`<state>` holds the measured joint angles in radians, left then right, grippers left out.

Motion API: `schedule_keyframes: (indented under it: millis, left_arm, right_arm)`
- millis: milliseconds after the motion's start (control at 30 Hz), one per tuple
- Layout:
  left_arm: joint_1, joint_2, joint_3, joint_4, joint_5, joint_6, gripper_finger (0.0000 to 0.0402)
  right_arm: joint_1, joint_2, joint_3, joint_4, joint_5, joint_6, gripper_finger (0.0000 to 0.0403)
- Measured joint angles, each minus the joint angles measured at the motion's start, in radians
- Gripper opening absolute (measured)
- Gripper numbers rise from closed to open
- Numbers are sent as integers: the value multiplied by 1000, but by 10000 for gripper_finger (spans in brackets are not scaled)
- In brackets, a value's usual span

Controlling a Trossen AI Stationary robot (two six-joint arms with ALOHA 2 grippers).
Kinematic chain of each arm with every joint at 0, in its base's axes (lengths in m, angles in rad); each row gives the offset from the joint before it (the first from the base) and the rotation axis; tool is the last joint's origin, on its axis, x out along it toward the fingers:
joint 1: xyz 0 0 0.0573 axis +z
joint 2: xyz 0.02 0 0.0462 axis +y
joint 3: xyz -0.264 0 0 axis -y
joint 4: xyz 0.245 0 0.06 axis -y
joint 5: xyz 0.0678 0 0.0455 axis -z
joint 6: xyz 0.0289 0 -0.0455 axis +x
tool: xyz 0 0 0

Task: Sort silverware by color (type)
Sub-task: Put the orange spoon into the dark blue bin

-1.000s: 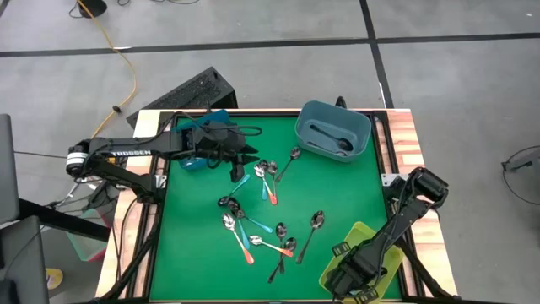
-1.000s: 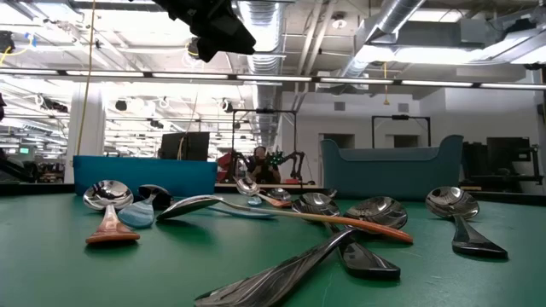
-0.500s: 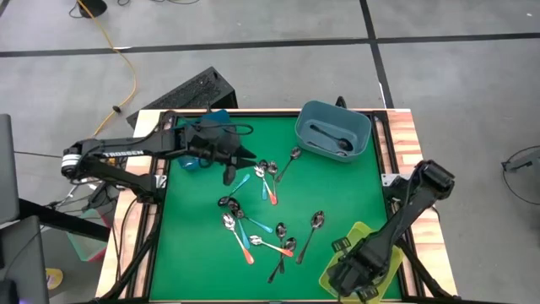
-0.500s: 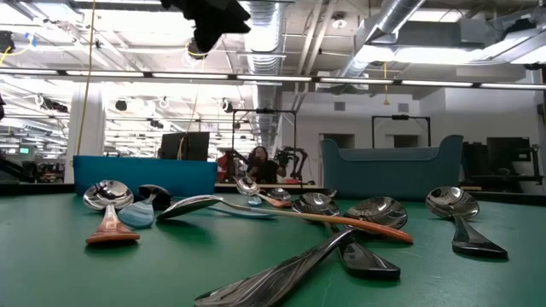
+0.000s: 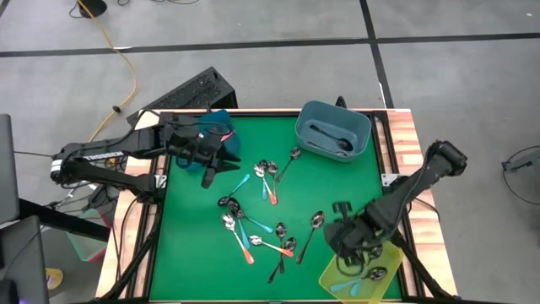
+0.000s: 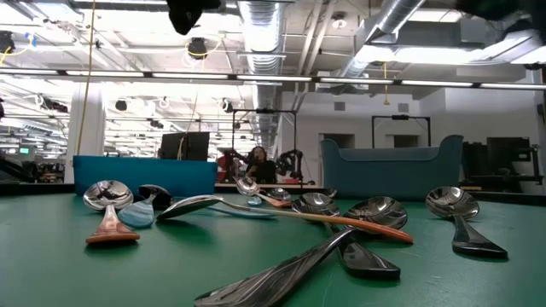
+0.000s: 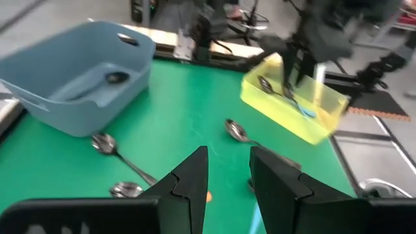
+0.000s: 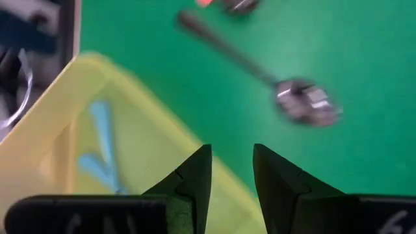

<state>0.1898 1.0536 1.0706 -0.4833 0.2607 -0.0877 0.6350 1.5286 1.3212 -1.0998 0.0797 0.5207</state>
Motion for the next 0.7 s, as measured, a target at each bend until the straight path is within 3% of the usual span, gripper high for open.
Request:
schedule_keyframes:
  millis: [333, 700]
  left_arm:
    - [0, -42, 0, -25, 32, 9, 99]
    - [-84, -53, 1, -21, 143, 40, 99]
  right_arm:
    - [-190, -130, 0, 132, 206, -51, 127]
    - [-330, -98, -1, 476, 211, -232, 127]
